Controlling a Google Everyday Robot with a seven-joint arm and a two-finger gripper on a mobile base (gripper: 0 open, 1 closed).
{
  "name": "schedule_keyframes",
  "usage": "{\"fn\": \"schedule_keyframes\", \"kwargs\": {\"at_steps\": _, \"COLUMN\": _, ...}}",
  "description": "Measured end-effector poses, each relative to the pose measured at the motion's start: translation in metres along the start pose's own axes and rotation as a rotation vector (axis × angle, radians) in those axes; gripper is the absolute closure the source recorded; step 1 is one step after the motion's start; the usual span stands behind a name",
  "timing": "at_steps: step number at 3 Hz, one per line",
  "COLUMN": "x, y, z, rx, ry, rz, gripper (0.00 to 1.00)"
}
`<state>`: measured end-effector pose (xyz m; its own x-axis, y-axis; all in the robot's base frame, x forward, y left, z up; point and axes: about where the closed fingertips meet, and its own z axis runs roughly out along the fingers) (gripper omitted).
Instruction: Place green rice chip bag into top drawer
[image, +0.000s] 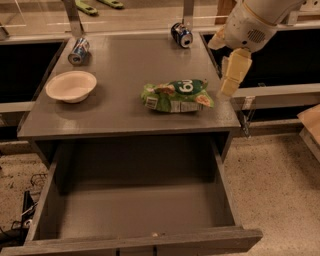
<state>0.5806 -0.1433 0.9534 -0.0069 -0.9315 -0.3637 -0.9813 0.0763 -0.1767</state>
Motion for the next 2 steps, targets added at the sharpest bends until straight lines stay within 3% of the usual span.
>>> {"fn": "schedule_keyframes", "kwargs": {"at_steps": 2, "x": -0.018, "y": -0.021, "z": 0.037, "rx": -0.047, "ry": -0.043, "rz": -0.031, "gripper": 0.00}}
